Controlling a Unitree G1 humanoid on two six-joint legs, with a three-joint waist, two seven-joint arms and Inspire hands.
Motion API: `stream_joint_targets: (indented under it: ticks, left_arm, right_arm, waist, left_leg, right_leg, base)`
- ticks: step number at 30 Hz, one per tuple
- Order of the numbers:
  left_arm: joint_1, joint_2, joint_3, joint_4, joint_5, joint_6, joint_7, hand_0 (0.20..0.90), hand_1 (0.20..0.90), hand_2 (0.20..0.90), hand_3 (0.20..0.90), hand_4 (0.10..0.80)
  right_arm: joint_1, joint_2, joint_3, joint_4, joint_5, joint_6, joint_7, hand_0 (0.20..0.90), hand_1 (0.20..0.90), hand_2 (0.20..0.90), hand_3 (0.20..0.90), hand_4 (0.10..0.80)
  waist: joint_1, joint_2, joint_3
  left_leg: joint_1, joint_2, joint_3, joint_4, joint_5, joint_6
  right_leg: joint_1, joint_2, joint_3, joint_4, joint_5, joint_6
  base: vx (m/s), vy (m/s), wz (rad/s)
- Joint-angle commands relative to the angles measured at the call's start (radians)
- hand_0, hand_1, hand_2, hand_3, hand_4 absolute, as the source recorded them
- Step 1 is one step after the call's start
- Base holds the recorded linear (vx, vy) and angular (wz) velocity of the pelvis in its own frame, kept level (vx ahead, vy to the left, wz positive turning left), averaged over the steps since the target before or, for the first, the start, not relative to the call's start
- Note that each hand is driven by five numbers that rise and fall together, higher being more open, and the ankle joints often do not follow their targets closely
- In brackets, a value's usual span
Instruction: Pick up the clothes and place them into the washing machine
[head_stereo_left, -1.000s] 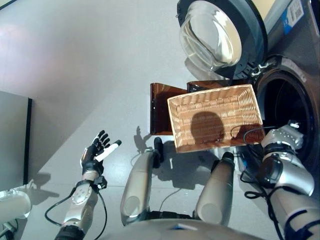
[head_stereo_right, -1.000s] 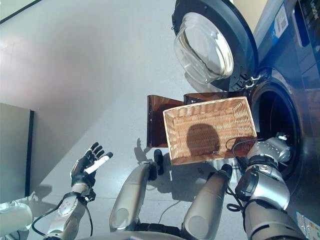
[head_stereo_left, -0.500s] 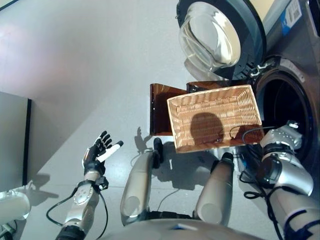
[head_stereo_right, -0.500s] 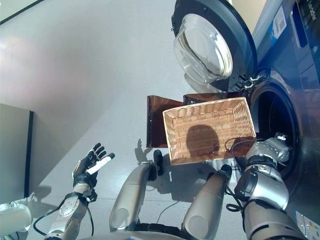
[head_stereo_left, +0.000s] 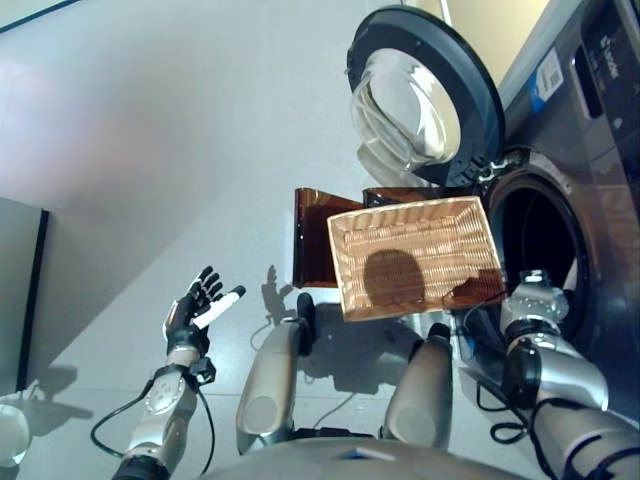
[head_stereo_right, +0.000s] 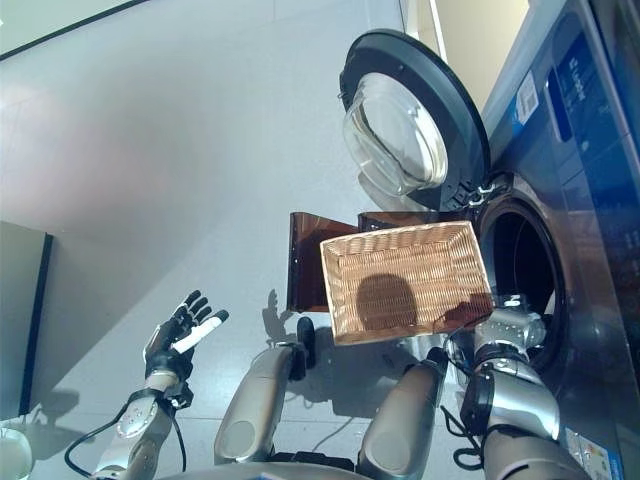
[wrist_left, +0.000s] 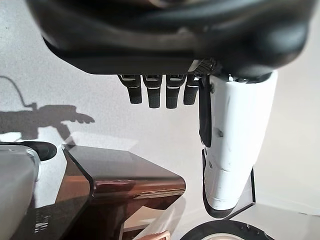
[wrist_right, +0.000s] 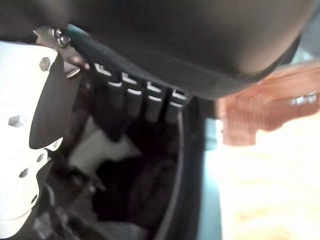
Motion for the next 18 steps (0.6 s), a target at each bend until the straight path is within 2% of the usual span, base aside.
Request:
stream_joint_targets:
  ticks: [1, 6, 8, 9, 11, 12, 13, 15, 18]
  left_arm:
    - [-0.005, 0.044, 0.117, -0.015, 0.013, -0.084, 0.024, 0.9, 0.9, 0.9, 0.9, 0.8]
    - [-0.009, 0.029, 0.131, -0.008, 0.012, -0.088, 0.013, 0.9, 0.9, 0.9, 0.9, 0.8]
    - [-0.015, 0.026, 0.142, 0.002, 0.018, -0.091, 0.006, 0.9, 0.9, 0.9, 0.9, 0.8]
    - [-0.013, 0.025, 0.143, 0.002, 0.018, -0.092, 0.006, 0.9, 0.9, 0.9, 0.9, 0.8]
    - [-0.017, 0.016, 0.152, 0.018, 0.03, -0.091, -0.003, 0.9, 0.9, 0.9, 0.9, 0.8]
    - [-0.015, 0.015, 0.153, 0.019, 0.031, -0.092, -0.003, 0.9, 0.9, 0.9, 0.9, 0.8]
    - [-0.015, 0.006, 0.157, 0.04, 0.044, -0.091, -0.01, 0.9, 0.9, 0.9, 0.9, 0.8]
    - [-0.018, 0.0, 0.162, 0.067, 0.057, -0.089, -0.014, 0.9, 0.9, 0.9, 0.9, 0.8]
    - [-0.024, -0.006, 0.174, 0.104, 0.085, -0.088, -0.013, 0.9, 0.9, 0.9, 0.9, 0.8]
  right_arm:
    - [0.029, -0.01, 0.061, -0.032, -0.11, -0.045, 0.042, 0.9, 0.9, 0.9, 0.9, 0.8]
    - [0.096, -0.001, 0.097, -0.02, -0.184, 0.001, 0.067, 0.9, 0.9, 0.9, 0.9, 0.8]
    - [0.146, 0.001, 0.172, -0.012, -0.323, 0.062, 0.08, 0.9, 0.9, 0.9, 0.9, 0.8]
    - [0.147, 0.001, 0.173, -0.014, -0.328, 0.064, 0.077, 0.9, 0.9, 0.9, 0.9, 0.8]
    - [0.192, 0.001, 0.274, -0.032, -0.489, 0.118, 0.112, 0.9, 0.9, 0.9, 0.9, 0.8]
    - [0.193, 0.002, 0.276, -0.034, -0.492, 0.119, 0.11, 0.9, 0.9, 0.9, 0.9, 0.8]
    - [0.227, 0.011, 0.34, -0.064, -0.594, 0.142, 0.12, 0.9, 0.9, 0.9, 0.9, 0.8]
    - [0.252, 0.018, 0.409, -0.099, -0.695, 0.159, 0.146, 0.9, 0.9, 0.9, 0.9, 0.8]
    - [0.289, 0.031, 0.452, -0.153, -0.767, 0.161, 0.158, 0.9, 0.9, 0.9, 0.9, 0.8]
  waist:
    - [0.009, -0.071, -0.042]
    - [0.012, -0.102, -0.063]
    - [0.015, -0.124, -0.076]
    - [0.013, -0.124, -0.075]
    - [0.018, -0.146, -0.091]
    - [0.015, -0.146, -0.092]
    - [0.015, -0.163, -0.11]
    - [0.014, -0.174, -0.124]
    - [0.011, -0.185, -0.157]
  left_leg:
    - [0.078, 0.043, -0.049, -0.002, -0.054, -0.083]
    - [0.137, 0.048, -0.052, -0.072, -0.029, -0.087]
    - [0.173, 0.055, -0.05, -0.113, -0.011, -0.089]
    - [0.18, 0.055, -0.05, -0.12, -0.008, -0.089]
    - [0.212, 0.06, -0.044, -0.161, 0.012, -0.092]
    - [0.216, 0.06, -0.044, -0.166, 0.014, -0.092]
    - [0.239, 0.068, -0.037, -0.202, 0.027, -0.092]
    - [0.264, 0.074, -0.031, -0.239, 0.044, -0.093]
    - [0.298, 0.084, -0.024, -0.296, 0.068, -0.092]
  right_leg:
    - [0.057, -0.011, 0.005, -0.158, 0.199, -0.017]
    - [0.134, -0.008, -0.037, -0.242, 0.227, -0.009]
    - [0.17, 0.0, -0.055, -0.287, 0.243, -0.006]
    - [0.177, 0.0, -0.058, -0.293, 0.245, -0.006]
    - [0.21, 0.007, -0.078, -0.338, 0.261, -0.002]
    - [0.214, 0.008, -0.08, -0.342, 0.263, -0.002]
    - [0.234, 0.017, -0.094, -0.377, 0.277, 0.0]
    - [0.257, 0.024, -0.107, -0.414, 0.292, 0.002]
    - [0.279, 0.034, -0.122, -0.454, 0.313, 0.008]
  base:
    - [0.093, -0.028, 0.04]
    - [0.108, -0.032, 0.01]
    - [0.11, -0.047, 0.04]
    - [0.097, -0.045, -0.01]
    - [0.08, -0.039, -0.06]
    - [0.066, -0.041, 0.0]
    - [0.064, -0.049, -0.04]
    - [0.063, -0.035, -0.07]
    - [0.068, -0.01, -0.1]
